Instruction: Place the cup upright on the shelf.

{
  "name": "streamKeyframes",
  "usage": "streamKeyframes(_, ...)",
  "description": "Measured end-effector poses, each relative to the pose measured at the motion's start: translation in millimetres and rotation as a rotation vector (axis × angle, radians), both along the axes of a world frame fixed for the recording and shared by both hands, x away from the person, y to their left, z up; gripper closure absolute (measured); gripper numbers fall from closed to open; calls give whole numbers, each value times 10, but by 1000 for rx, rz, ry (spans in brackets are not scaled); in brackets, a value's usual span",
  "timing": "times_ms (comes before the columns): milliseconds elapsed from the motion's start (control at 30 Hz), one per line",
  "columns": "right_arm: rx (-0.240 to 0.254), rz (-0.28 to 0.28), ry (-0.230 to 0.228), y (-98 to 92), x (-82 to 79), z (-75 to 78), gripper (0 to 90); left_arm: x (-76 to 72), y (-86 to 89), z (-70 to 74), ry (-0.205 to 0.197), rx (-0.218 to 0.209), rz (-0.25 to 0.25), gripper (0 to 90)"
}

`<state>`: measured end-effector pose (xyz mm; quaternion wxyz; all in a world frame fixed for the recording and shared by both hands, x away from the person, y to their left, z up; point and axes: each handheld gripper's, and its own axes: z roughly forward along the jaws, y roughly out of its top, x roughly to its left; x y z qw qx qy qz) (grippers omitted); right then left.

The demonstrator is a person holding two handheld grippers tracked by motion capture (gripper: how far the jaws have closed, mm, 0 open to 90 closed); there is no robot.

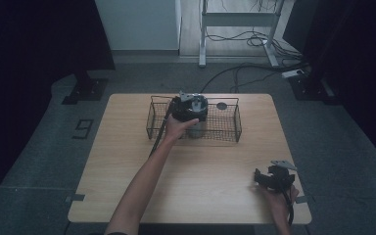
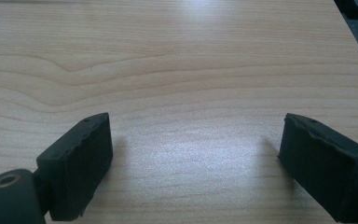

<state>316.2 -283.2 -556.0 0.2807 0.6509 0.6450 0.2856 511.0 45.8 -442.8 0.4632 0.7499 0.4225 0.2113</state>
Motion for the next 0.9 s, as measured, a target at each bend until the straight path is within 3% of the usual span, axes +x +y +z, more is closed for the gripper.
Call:
streamKeyframes(233, 0, 0, 0, 1, 0, 1, 95, -109, 123, 147, -19, -14, -10, 0)
streamKeyframes(367, 1, 0, 0, 1, 0, 1, 95, -183, 202, 225, -19, 3, -24, 0)
streamKeyframes(600, 1, 0, 0, 1, 0, 1, 95, -323, 313, 272, -18, 20, -40, 0)
streamKeyframes(900, 1, 1, 0, 0, 0, 1, 96, -557, 464, 308, -34, -5, -73, 0)
